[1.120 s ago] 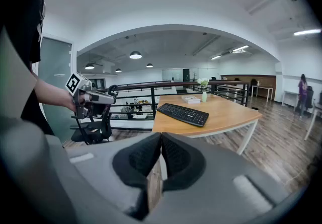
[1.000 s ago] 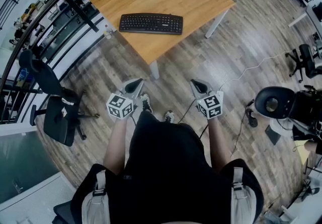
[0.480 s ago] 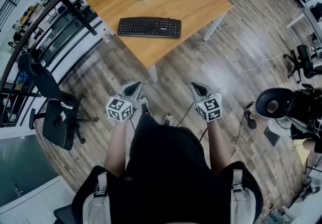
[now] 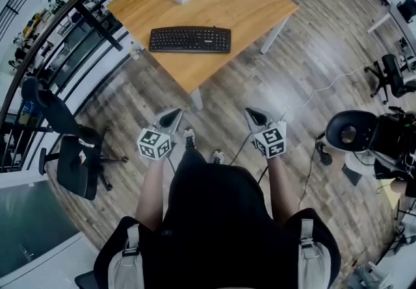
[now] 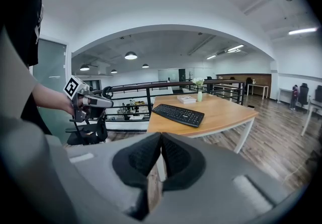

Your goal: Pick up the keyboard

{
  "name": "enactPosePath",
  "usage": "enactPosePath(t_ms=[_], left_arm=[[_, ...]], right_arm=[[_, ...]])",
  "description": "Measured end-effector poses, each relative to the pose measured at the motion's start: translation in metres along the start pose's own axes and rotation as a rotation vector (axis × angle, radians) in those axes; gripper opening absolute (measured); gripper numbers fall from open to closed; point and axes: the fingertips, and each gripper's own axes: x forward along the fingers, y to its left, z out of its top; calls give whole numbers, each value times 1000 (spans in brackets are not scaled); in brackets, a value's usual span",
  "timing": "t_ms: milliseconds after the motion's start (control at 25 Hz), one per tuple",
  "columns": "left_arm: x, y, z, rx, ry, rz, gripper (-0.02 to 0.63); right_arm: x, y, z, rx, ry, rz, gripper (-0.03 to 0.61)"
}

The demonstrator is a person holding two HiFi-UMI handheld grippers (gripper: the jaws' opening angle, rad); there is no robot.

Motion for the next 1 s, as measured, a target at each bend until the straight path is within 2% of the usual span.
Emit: enactPosePath(t_ms=[480,1000], left_arm=[[18,42,16,-12,1,-8,15],[53,106,52,-3,-14,-65,15]], right_arm=[[31,-15,18,29,0,-20,5],[81,-33,56,45,0,-81,5]])
